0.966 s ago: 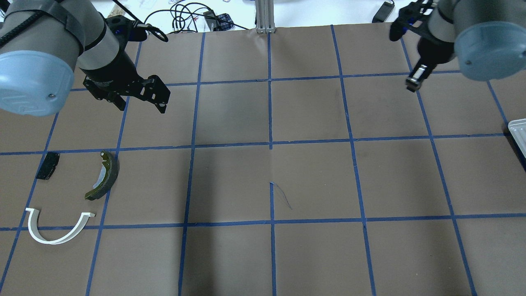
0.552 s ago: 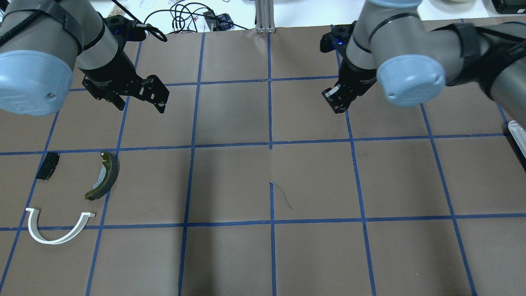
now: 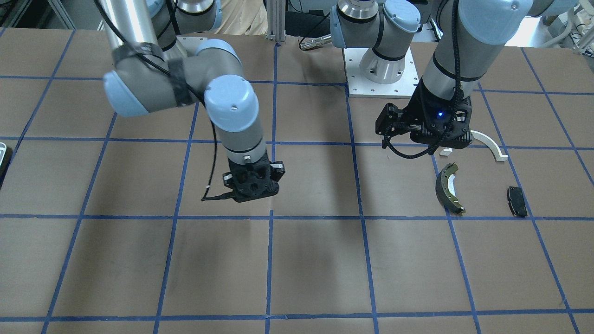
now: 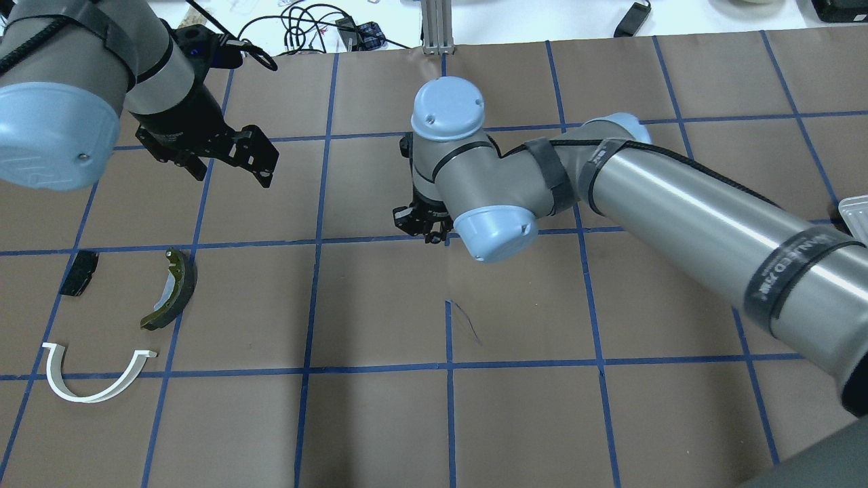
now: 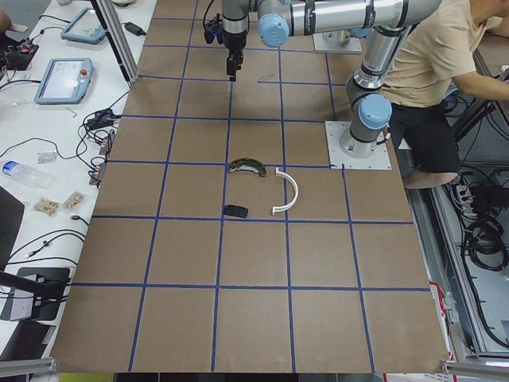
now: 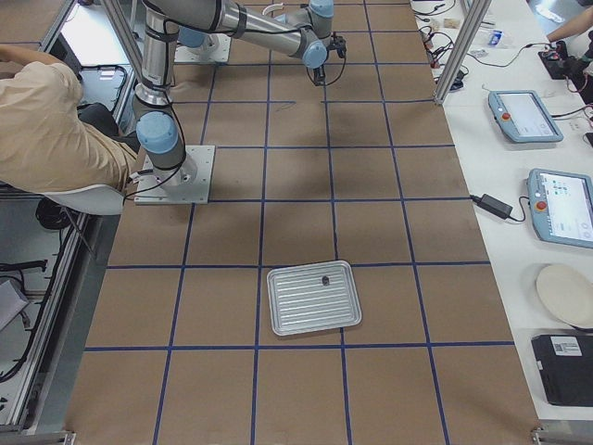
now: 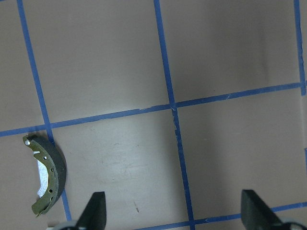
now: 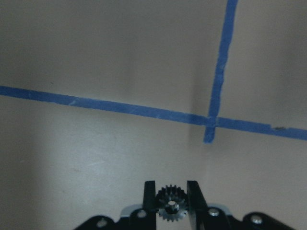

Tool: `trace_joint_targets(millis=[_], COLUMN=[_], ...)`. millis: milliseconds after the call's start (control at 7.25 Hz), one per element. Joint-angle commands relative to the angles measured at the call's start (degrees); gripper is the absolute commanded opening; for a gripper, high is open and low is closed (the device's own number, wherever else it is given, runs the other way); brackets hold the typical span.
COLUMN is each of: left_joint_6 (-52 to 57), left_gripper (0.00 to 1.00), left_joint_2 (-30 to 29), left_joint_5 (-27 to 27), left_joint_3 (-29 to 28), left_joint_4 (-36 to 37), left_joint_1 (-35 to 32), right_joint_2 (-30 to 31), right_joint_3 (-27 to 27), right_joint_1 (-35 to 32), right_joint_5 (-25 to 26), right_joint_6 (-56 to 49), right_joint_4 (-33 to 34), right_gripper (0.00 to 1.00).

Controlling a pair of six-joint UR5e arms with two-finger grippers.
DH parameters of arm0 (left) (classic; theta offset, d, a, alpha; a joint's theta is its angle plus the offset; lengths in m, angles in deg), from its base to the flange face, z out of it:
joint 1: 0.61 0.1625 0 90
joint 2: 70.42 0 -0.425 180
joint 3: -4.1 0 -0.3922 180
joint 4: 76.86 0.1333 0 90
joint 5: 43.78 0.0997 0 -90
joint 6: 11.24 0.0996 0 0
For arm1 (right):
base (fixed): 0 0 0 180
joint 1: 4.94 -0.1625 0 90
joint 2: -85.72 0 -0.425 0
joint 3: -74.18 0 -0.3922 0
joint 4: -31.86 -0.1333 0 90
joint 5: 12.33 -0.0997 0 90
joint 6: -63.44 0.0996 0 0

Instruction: Place bearing gear from tray to pile

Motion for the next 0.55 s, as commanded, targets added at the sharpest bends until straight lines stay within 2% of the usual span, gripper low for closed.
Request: trace_joint_targets(millis=[0, 138, 276, 414], left_joint_6=[0.20, 0.20, 0.20, 1.51], left_gripper=[1.00, 1.00, 1.00, 1.00], left_joint_2=[0.05, 0.05, 0.05, 0.05], left_joint_5=[0.00, 0.00, 0.00, 0.18], left_joint_3=[0.04, -0.04, -0.05, -0.13], left_joint_4=[0.04, 0.04, 0.04, 0.04], left_joint_1=[0.00, 0.00, 0.00, 0.00], right_joint_2=[-2.33, -2.16, -1.64, 0.63], right_joint_3=[-0.19, -0.28, -0.19, -0.28], right_joint_1=[-1.90, -1.90, -0.77, 2.20], right_joint_5=[-2.09, -2.18, -1.40, 0.09], right_joint_6=[6.33, 6.33, 5.55, 1.02], right_joint_4=[0.93, 1.36, 1.46, 0.33], right_gripper=[0.10, 0.94, 1.00, 1.00])
